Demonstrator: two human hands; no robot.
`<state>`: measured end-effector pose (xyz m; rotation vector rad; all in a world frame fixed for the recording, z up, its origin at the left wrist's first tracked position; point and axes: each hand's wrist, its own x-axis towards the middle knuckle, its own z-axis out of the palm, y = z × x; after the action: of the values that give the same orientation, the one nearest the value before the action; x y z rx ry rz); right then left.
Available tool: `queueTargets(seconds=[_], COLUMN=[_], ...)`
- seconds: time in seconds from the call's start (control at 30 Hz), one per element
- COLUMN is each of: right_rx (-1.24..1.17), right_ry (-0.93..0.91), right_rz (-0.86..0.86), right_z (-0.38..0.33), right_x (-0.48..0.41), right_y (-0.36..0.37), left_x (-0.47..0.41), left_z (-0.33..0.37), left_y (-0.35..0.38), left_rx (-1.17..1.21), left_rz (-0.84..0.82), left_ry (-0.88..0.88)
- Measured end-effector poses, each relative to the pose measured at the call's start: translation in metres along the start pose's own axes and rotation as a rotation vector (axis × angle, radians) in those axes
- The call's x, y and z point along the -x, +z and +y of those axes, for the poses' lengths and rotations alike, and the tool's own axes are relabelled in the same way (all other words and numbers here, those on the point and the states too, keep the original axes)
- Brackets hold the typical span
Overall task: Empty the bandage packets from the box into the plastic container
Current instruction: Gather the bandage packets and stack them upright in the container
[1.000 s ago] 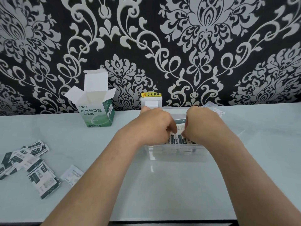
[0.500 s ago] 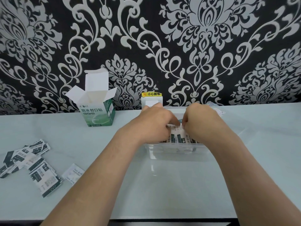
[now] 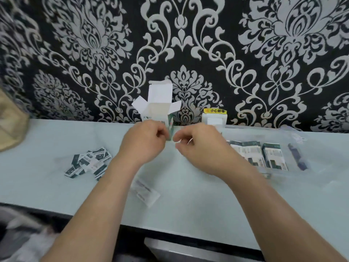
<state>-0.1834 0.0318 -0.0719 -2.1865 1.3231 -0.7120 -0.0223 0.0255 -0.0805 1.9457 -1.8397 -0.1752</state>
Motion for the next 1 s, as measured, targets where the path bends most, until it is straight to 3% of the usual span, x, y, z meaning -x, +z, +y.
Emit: queueTargets(seconds=[0.17, 0.37, 0.5, 0.63, 0.8, 1.0], right_rx=[0.098, 0.251, 0.402, 0.447, 0.465, 0.282], right_ry=[-0.097, -0.254, -0.344, -0.350, -0.193, -0.011], right_rz=[-0.351, -0.480, -0.481, -0.374, -0.283, -0.249], right_z=[-0.025, -0.050, -0.051, -0.044, -0.023, -0.004], right_x=[-0.003, 0.005, 0.007, -0.003, -0.016, -0.021], right_y=[0.046, 0.117, 0.141, 0.126, 0.097, 0.087], left_x=[0.018, 0.034, 0.027, 0.038, 0.044, 0.036], left_z=[-0.079, -0.146, -0.187, -0.135, -0.094, -0.082], left_y=[-0.021, -0.018, 0.002, -0.013, -0.011, -0.004], left_rx=[-0.107, -0.206, -0.334, -0.317, -0.283, -0.042], left_rz=[-0.220, -0.247, -0.326, -0.386, -0.353, -0.251], left_ry=[-0.216, -0.466, -0.410, -0.304, -0.176, -0.244])
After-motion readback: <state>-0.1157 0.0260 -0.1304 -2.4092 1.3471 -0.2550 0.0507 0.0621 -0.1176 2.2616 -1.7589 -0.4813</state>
